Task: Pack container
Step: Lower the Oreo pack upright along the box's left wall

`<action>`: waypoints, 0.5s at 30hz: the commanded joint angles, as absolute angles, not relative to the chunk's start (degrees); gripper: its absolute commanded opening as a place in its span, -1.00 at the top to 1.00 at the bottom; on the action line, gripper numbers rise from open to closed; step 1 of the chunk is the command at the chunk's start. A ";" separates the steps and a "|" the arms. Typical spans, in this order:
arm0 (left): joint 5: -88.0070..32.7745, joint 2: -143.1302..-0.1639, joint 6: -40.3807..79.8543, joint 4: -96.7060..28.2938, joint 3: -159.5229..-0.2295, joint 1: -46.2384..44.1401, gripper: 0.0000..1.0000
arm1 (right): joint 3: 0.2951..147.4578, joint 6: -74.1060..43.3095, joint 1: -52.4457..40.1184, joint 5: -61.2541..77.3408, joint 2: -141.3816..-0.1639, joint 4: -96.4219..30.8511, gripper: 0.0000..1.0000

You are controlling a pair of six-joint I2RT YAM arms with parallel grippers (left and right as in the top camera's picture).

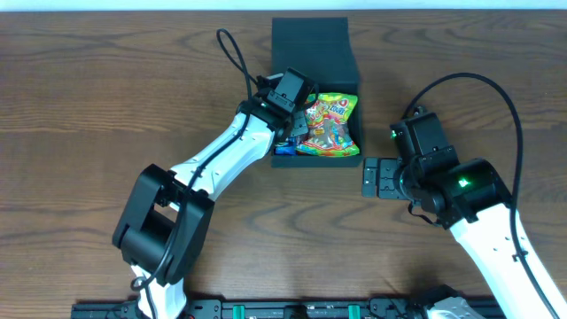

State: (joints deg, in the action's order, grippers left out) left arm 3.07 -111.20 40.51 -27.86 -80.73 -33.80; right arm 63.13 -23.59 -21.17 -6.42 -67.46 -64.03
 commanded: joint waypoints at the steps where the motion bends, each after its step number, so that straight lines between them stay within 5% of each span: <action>1: 2.90 -112.03 40.69 -28.08 -81.76 -33.76 -0.22 | 63.02 -23.07 -20.97 -7.07 -67.02 -64.07 -0.99; 9: 1.39 -109.65 39.18 -28.27 -82.87 -33.78 -0.95 | 63.02 -23.07 -20.99 -7.05 -67.02 -64.07 -0.99; 15: 1.48 -104.88 35.88 -28.38 -85.34 -33.78 -0.91 | 63.02 -23.07 -20.99 -7.05 -67.02 -64.07 -0.99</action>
